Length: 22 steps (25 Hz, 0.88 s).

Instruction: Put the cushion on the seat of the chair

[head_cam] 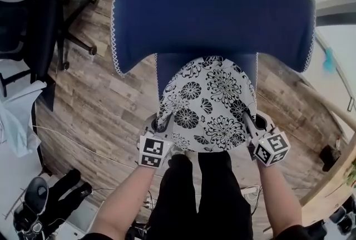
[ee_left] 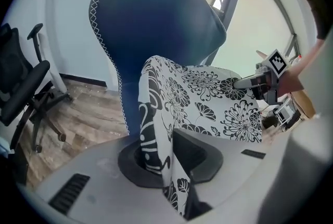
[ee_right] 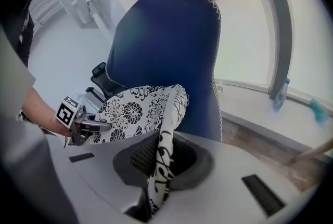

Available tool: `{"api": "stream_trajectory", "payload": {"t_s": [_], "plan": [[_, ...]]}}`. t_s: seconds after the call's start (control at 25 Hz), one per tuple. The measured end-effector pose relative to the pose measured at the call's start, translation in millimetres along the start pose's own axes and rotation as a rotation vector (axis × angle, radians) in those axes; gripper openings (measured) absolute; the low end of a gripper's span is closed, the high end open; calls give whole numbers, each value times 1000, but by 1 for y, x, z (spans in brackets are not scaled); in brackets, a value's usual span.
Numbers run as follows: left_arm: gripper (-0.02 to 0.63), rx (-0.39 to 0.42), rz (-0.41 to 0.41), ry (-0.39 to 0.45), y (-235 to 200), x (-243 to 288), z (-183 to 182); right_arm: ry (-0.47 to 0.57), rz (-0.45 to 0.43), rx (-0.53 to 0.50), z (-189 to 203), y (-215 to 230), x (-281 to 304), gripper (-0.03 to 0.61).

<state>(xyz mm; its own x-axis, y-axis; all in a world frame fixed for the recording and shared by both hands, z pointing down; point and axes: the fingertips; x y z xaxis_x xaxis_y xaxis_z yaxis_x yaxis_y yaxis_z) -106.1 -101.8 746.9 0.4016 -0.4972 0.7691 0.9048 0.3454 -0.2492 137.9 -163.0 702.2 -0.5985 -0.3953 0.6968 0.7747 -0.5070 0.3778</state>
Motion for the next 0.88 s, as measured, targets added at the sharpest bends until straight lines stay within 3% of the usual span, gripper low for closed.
{"api": "stream_trajectory", "payload": {"t_s": [0.2, 0.44, 0.56, 0.76, 0.88], "plan": [[35, -48, -47, 10, -19, 12, 9, 0, 9, 12, 2, 13, 8, 41], [107, -15, -92, 11, -29, 16, 10, -3, 37, 56, 13, 26, 14, 41], [196, -59, -146, 24, -43, 13, 14, -6, 52, 74, 17, 29, 15, 41], [204, -153, -238, 61, -74, -5, 21, -22, 58, 95, 25, 31, 15, 41], [204, -170, -225, 64, -80, -8, 24, -25, 44, 111, 27, 32, 15, 41]]}}
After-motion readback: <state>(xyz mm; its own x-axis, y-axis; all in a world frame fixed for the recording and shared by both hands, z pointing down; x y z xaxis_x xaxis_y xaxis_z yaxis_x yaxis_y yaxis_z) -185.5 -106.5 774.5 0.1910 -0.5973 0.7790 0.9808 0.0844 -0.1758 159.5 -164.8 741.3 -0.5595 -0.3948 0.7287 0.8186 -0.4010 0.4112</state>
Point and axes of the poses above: the fingertips, and each gripper's own axes: x forward along the fingers, y to its right, z out of its underside, and after that the axes turned 1 degree about y, right-handed
